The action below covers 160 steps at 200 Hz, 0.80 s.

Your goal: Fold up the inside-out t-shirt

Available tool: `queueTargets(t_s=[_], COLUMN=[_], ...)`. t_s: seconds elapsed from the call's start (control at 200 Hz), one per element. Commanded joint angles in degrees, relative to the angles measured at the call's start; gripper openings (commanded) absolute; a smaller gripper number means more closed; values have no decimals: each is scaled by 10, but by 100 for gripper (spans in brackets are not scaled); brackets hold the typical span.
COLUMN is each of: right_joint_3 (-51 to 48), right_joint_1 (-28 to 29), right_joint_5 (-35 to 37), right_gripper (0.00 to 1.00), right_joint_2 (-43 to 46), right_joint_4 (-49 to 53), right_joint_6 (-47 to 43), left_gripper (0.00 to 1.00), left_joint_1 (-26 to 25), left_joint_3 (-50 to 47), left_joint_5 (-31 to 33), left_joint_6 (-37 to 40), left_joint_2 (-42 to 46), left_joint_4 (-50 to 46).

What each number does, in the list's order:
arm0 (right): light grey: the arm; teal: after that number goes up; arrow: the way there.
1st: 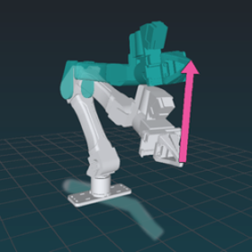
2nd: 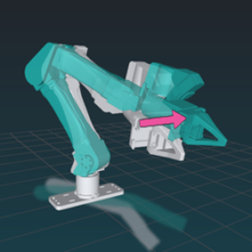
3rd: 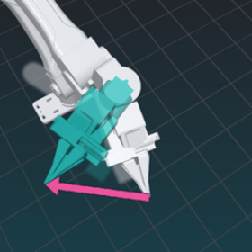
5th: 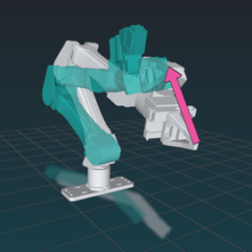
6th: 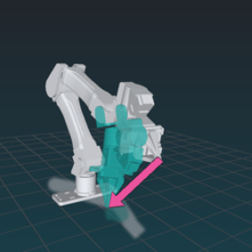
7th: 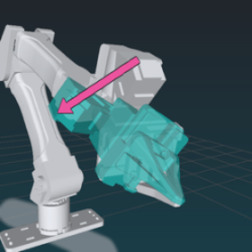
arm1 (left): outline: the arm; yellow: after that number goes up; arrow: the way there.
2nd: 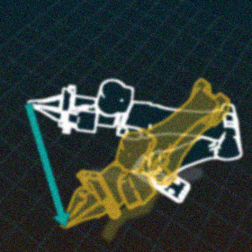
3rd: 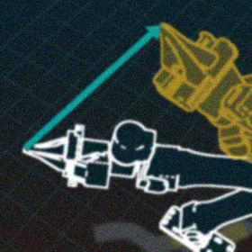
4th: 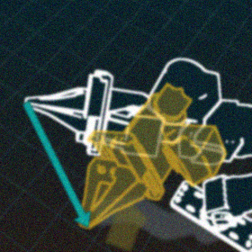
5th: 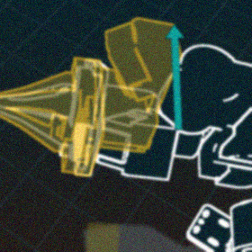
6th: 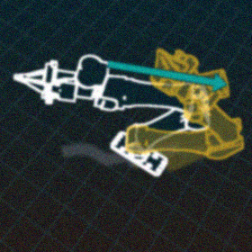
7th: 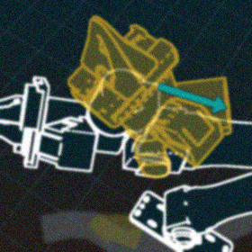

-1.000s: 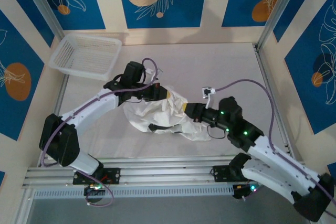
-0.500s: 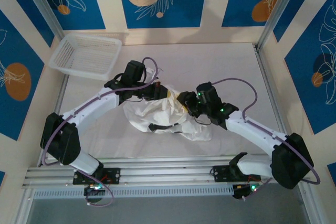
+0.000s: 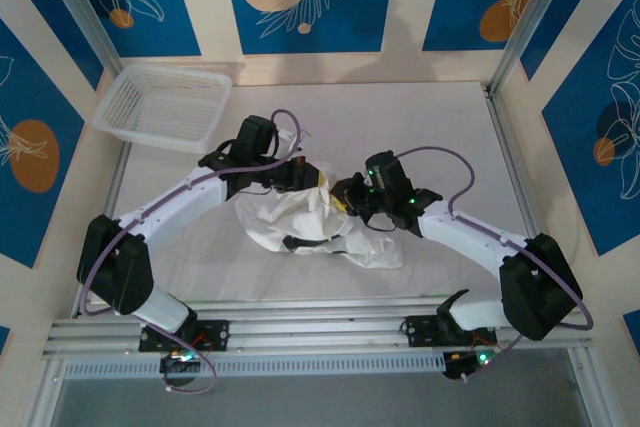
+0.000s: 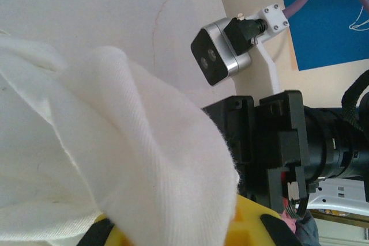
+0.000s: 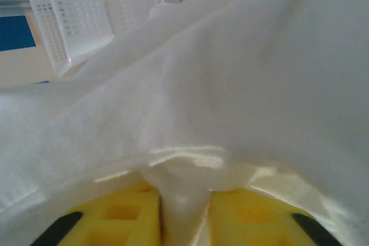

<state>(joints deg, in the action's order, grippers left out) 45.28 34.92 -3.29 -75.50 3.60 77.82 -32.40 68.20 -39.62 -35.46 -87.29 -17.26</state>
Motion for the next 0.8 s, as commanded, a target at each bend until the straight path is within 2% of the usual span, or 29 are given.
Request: queueTargets(t_s=[0.0,0.045,0.155,0.235,0.305,0.42,0.52,0.575,0.62,0.695,0.745,0.795], right_joint_3=[16,18,25,34,34,21,23,24,24,24,28,34], right_joint_1=[3,1,-9,-20,-34,-65,-79,-81,-82,-84,-85,-85], right_joint_5=[4,10,-6,-57,-117,-191,-231,-235,-234,-232,-233,-234], right_gripper=[6,0,0,0,0,0,0,0,0,0,0,0], right_joint_2=[24,34,79,116,142,157,144,138,134,130,125,121], right_joint_4=[57,76,97,84,45,-9,-22,-25,-32,-42,-42,-39], right_joint_6=[-25,-39,-84,-127,-156,-157,-154,-151,-149,-146,-147,-148], left_gripper=[0,0,0,0,0,0,25,35,39,40,37,32], left_joint_1=[6,8,40,81,103,103,103,99,89,41,3,-25], left_joint_3=[0,2,2,-12,-24,-51,-80,-99,-117,-150,-171,-190], left_joint_5=[0,12,76,110,102,66,70,89,123,248,324,344], left_joint_6=[16,23,73,107,114,89,89,108,131,177,184,172], left_joint_2=[7,8,9,-13,-39,-34,16,55,92,148,175,189], left_joint_4=[-9,-18,-72,-83,-62,7,43,49,46,26,20,33])
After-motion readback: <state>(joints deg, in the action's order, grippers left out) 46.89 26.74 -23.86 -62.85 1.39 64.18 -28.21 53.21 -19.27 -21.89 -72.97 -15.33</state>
